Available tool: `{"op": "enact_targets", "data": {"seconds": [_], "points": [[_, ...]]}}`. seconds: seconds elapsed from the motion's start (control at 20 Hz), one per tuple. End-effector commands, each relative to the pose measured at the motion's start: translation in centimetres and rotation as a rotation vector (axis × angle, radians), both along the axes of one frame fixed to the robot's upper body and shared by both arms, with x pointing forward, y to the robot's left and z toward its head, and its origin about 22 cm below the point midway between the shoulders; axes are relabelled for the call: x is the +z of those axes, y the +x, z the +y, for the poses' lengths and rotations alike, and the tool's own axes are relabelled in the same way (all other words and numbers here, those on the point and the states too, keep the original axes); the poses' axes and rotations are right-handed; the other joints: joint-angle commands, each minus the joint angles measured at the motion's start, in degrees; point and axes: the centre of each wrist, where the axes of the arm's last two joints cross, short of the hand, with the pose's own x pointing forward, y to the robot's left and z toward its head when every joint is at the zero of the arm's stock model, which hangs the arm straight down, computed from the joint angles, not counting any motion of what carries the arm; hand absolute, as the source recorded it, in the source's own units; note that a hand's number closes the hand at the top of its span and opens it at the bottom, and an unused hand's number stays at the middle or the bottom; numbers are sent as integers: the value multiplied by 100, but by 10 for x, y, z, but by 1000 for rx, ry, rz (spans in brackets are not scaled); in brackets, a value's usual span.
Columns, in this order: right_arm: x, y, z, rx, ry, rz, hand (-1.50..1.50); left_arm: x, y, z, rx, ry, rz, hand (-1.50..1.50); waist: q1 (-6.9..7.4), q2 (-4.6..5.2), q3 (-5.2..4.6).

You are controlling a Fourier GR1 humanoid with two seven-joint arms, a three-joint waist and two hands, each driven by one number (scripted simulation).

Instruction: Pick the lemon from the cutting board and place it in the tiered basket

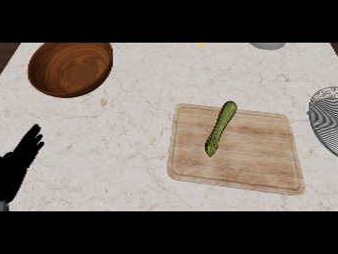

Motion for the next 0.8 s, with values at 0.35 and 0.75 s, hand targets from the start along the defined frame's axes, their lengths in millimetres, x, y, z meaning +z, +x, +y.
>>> {"op": "enact_targets", "data": {"seconds": [0.35, 0.75], "points": [[-51, 3, -30, -348, 255, 246, -150, -12, 11, -16, 4, -5, 3, 0, 6, 37, 2], [-6, -14, -47, -241, 344, -47, -150, 3, 13, -6, -16, -3, 13, 0, -36, -4, 5]]}}
